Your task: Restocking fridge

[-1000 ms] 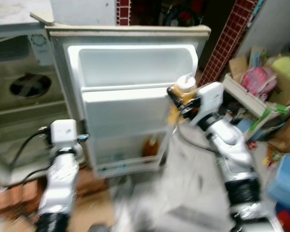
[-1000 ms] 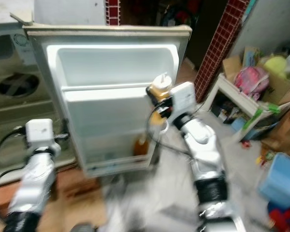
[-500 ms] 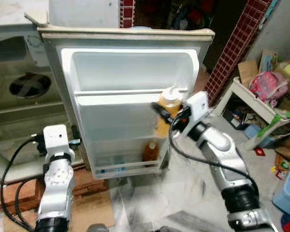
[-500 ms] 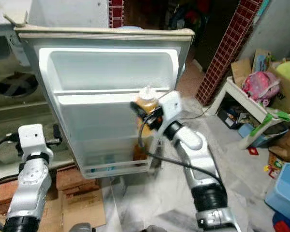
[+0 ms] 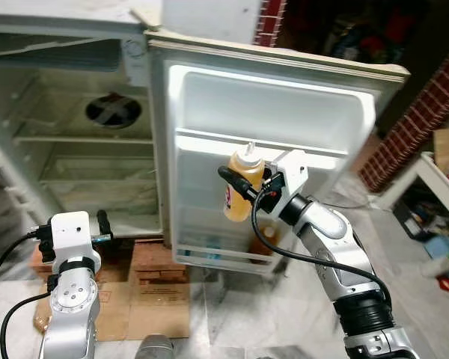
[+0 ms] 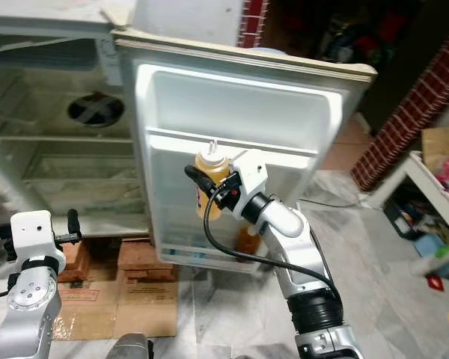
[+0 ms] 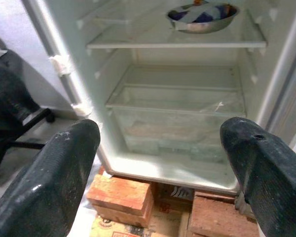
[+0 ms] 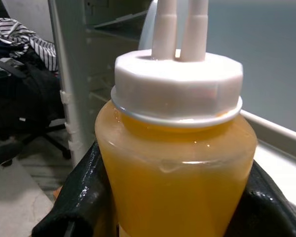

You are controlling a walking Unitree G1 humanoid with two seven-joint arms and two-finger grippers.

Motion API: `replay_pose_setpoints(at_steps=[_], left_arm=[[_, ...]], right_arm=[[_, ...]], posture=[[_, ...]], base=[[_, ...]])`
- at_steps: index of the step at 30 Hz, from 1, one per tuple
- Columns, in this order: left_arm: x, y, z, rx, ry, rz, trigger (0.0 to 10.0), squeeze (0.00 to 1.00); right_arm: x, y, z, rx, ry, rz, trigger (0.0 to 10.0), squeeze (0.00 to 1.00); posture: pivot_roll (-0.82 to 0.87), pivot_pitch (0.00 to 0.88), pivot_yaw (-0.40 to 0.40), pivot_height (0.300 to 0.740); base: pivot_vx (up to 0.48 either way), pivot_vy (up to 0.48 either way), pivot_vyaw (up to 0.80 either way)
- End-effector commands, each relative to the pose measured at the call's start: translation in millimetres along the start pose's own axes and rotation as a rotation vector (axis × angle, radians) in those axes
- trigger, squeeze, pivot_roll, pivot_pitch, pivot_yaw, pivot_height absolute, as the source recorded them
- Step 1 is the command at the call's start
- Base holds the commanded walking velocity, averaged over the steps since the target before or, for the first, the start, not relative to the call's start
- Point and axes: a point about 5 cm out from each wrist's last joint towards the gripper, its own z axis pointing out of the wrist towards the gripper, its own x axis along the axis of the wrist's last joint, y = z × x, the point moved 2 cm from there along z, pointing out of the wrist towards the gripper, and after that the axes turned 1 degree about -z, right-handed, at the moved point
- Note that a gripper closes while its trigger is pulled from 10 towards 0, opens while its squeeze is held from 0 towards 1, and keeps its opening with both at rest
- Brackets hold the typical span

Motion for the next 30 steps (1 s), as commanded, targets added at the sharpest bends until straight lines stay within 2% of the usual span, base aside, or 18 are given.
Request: replay_pose_setpoints(at_steps=[1, 5, 9, 14, 18, 24, 30], left_arm=[[2.9, 5.0, -1.1, -0.025, 0.003, 0.002, 10.0, 0.0], [4.6, 8.7, 0.2, -0.054, 0.005, -0.008, 10.0, 0.0], [3.9, 11.6, -0.3, -0.07, -0.003, -0.011, 10.0, 0.0], [3.1, 14.1, -0.5, -0.09, -0.015, -0.046, 10.0, 0.0], [3.4, 17.1, -0.9, -0.108, -0.019, -0.043, 10.0, 0.0], [3.9, 20.5, -2.3, -0.139, -0.017, -0.055, 10.0, 0.0], [5.4, 20.8, -2.0, -0.134, -0.006, -0.038, 10.0, 0.0]], right_arm=[[5.9, 9.1, -1.5, -0.042, 0.017, -0.013, 10.0, 0.0], [6.5, 22.1, -3.9, -0.161, 0.024, 0.023, 10.0, 0.0], [4.8, 25.4, -6.4, -0.229, 0.03, 0.069, 10.0, 0.0], [0.7, 19.2, -7.2, -0.226, 0.02, 0.082, 10.0, 0.0], [-0.9, 17.2, -7.0, -0.227, 0.013, 0.084, 10.0, 0.0], [0.1, 19.8, -6.0, -0.247, 0.008, 0.078, 10.0, 0.0], [2.1, 25.5, -9.3, -0.295, 0.016, 0.062, 10.0, 0.0]], posture=[[0.06, 0.0, -0.091, 0.74], [0.06, 0.0, -0.089, 0.74], [0.06, 0.0, -0.088, 0.74], [0.06, 0.0, -0.088, 0.74], [0.06, 0.0, -0.089, 0.74], [0.06, 0.0, -0.091, 0.74], [0.06, 0.0, -0.091, 0.74]], base=[[0.0, 0.0, 0.0], [0.0, 0.0, 0.0], [0.0, 0.0, 0.0], [0.0, 0.0, 0.0], [-0.073, 0.096, 0.0], [-0.234, 0.368, 0.0], [0.0, 0.0, 0.0]])
